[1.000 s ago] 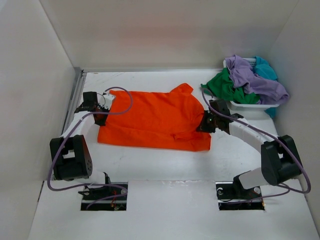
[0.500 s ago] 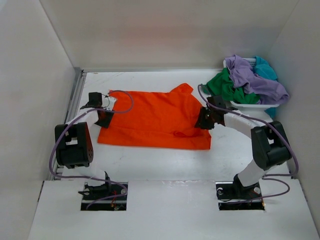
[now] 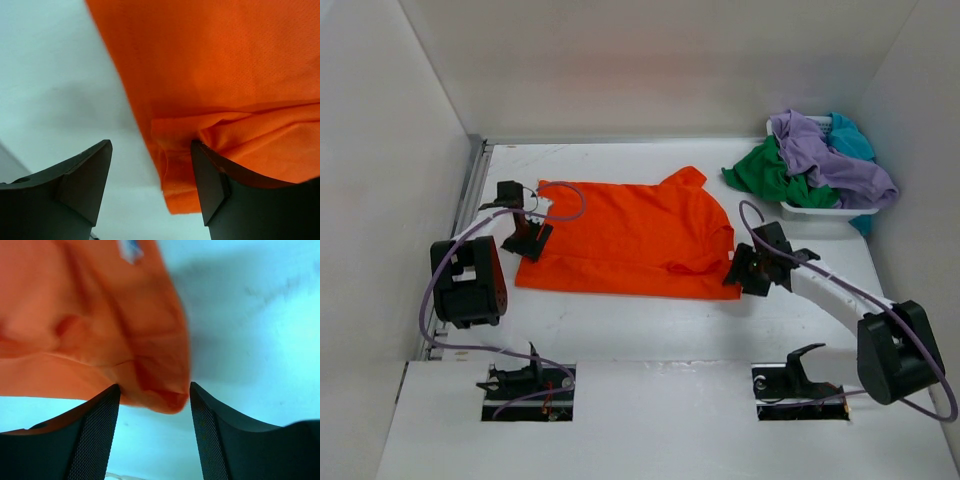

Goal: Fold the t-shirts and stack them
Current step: Fold the flattened tshirt in 1/3 of the way

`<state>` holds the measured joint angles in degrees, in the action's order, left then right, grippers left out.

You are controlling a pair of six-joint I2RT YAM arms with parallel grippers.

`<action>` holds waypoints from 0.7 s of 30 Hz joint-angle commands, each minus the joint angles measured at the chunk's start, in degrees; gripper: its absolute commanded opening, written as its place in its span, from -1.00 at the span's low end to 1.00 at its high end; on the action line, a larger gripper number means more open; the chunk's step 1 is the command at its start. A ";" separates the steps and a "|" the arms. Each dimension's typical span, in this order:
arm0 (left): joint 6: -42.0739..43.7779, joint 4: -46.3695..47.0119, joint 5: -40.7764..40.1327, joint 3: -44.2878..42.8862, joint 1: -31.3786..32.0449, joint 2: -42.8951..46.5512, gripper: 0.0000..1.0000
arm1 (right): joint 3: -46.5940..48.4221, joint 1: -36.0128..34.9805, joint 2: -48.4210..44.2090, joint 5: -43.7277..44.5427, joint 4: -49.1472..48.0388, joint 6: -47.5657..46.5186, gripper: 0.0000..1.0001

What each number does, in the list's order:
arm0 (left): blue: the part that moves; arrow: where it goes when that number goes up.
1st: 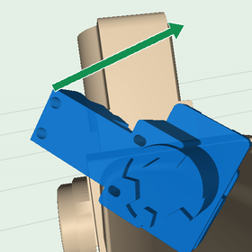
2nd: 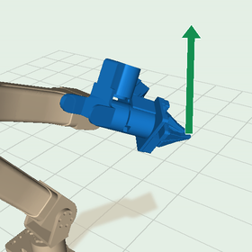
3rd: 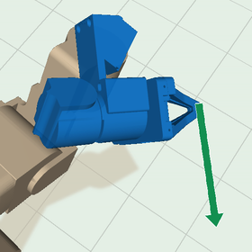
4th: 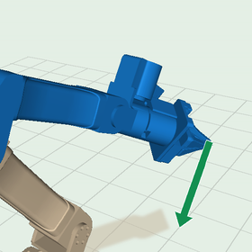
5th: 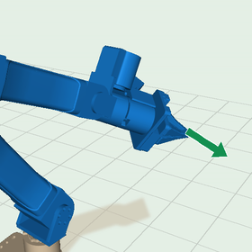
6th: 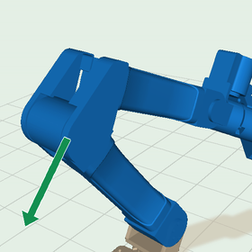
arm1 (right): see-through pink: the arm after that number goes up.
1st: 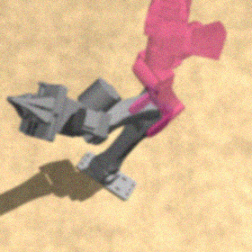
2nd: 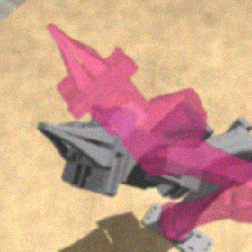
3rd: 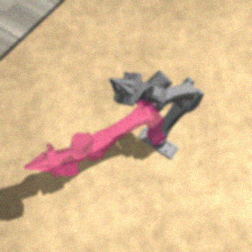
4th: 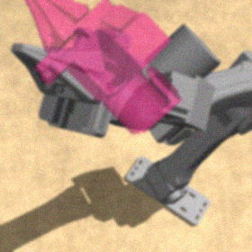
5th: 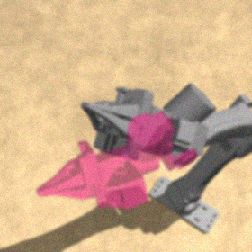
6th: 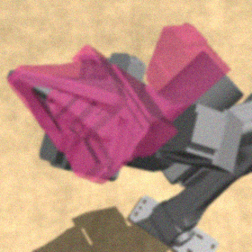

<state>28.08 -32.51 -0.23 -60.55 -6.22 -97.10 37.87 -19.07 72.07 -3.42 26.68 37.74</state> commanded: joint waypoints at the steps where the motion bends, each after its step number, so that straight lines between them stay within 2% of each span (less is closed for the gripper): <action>1: -1.27 -2.82 1.28 -2.37 0.11 -4.14 0.24 | -3.58 -0.48 0.69 -2.37 -3.63 5.59 0.25; 4: -2.15 -3.17 1.90 -2.73 0.37 -5.64 0.17 | -4.64 -0.48 3.59 -3.96 -6.98 6.82 0.20; 5: -2.41 -3.43 2.16 -2.64 0.63 -6.25 0.07 | -4.73 -0.40 4.04 -4.14 -7.25 6.82 0.17; 9: -2.50 -4.14 3.04 -0.89 0.99 -6.61 -0.48 | -4.91 -0.22 4.22 -5.19 -7.25 6.91 -0.40; 10: -2.41 -4.49 3.22 -0.36 0.99 -6.52 -0.70 | -5.34 0.04 3.69 -5.63 -6.99 6.91 -0.60; 12: -2.15 -5.10 3.31 0.70 0.29 -5.48 -0.92 | -5.96 0.39 2.11 -5.98 -5.85 7.09 -0.87; 14: -1.71 -6.24 3.31 1.84 -1.12 -3.19 -1.00 | -6.57 0.22 -0.25 -6.07 -3.58 7.61 -0.98; 15: -0.84 -9.90 2.78 3.67 -3.04 1.43 -1.00 | -7.80 -0.30 -4.70 -6.16 1.22 9.53 -1.00; 21: 0.22 -14.85 -1.16 8.95 -2.53 8.93 -0.97 | -11.32 -2.24 -12.39 -6.16 6.45 14.73 -0.97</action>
<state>26.79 -42.48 2.22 -54.06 -8.99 -92.62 27.79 -20.51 61.78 -9.96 28.27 48.75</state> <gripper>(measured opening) 0.029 0.025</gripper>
